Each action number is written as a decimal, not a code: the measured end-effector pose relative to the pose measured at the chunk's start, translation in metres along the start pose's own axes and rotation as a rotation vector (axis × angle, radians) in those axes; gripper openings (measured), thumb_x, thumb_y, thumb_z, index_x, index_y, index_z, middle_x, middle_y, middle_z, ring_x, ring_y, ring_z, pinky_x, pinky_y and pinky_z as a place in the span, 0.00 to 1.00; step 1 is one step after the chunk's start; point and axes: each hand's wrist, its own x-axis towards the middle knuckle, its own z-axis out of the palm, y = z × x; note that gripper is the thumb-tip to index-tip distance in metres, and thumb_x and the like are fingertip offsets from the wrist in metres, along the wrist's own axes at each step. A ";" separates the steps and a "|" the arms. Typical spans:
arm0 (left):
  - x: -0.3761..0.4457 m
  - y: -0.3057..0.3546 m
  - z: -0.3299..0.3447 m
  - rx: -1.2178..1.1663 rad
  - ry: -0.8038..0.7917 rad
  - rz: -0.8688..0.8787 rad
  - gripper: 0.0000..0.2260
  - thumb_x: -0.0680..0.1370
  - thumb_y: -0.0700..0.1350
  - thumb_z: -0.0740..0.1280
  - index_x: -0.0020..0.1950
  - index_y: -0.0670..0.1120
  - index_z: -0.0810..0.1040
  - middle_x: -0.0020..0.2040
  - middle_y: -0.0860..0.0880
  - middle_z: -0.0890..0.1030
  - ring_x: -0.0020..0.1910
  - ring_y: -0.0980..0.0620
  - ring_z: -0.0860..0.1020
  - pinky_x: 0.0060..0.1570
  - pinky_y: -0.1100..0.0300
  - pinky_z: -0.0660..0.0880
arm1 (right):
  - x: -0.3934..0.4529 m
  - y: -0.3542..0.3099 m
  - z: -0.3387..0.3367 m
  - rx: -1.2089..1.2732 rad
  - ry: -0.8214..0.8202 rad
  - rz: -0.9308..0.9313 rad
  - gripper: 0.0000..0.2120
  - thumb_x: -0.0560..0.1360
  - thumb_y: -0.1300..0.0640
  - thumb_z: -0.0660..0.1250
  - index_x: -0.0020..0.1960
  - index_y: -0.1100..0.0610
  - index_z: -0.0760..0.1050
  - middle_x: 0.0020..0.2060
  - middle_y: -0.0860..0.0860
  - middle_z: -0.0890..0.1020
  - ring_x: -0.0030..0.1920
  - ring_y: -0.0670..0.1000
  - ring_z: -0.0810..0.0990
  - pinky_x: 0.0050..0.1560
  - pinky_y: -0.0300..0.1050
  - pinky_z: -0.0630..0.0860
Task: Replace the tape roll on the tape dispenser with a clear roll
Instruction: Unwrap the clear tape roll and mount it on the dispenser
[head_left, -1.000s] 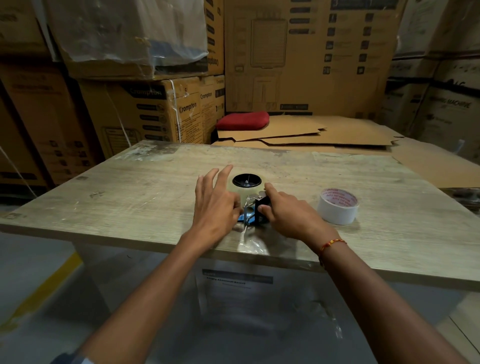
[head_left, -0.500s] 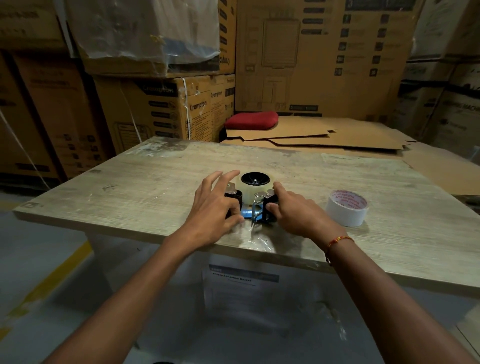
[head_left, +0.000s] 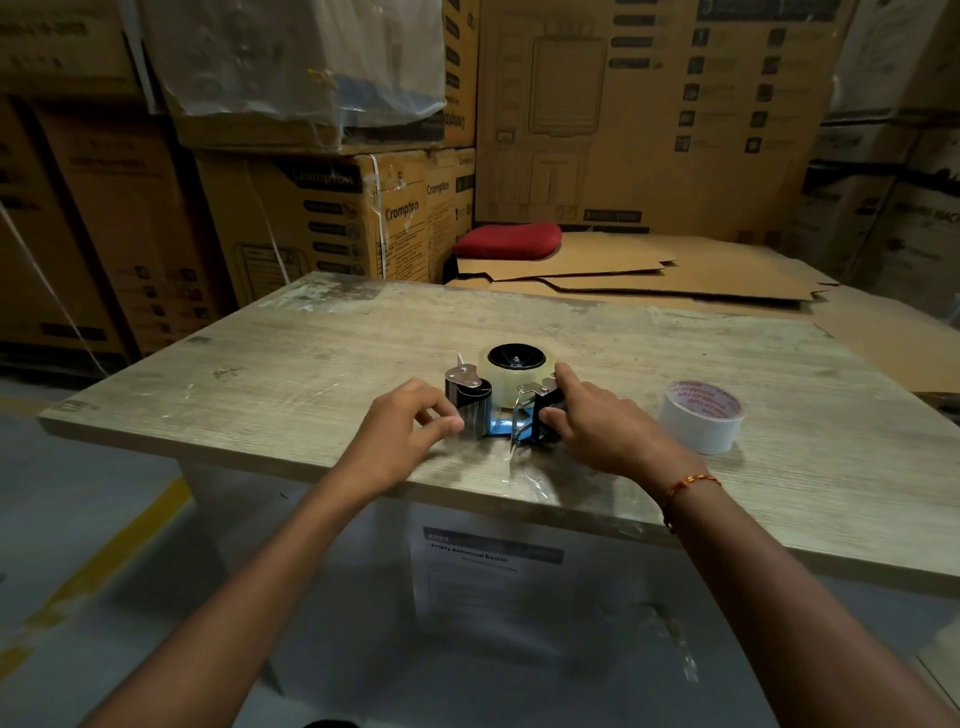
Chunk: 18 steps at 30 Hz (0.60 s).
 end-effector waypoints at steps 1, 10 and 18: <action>-0.002 -0.001 0.001 -0.102 0.004 -0.073 0.03 0.77 0.43 0.71 0.44 0.46 0.82 0.50 0.51 0.80 0.44 0.55 0.78 0.41 0.65 0.73 | 0.000 0.000 0.000 -0.005 0.002 0.001 0.28 0.83 0.43 0.56 0.78 0.49 0.50 0.63 0.59 0.77 0.57 0.62 0.78 0.58 0.62 0.76; -0.014 0.002 0.027 -0.368 0.230 -0.293 0.06 0.80 0.38 0.66 0.46 0.46 0.81 0.40 0.47 0.83 0.30 0.56 0.79 0.30 0.63 0.74 | -0.001 0.001 0.002 -0.020 0.022 -0.004 0.29 0.83 0.43 0.56 0.79 0.50 0.49 0.63 0.58 0.77 0.56 0.60 0.78 0.57 0.60 0.76; -0.006 0.008 0.033 -0.394 0.327 -0.287 0.06 0.81 0.37 0.64 0.51 0.44 0.80 0.42 0.48 0.83 0.38 0.55 0.80 0.39 0.63 0.77 | -0.010 -0.003 0.005 -0.113 0.074 -0.021 0.29 0.84 0.43 0.52 0.80 0.50 0.46 0.66 0.57 0.75 0.55 0.60 0.79 0.53 0.57 0.77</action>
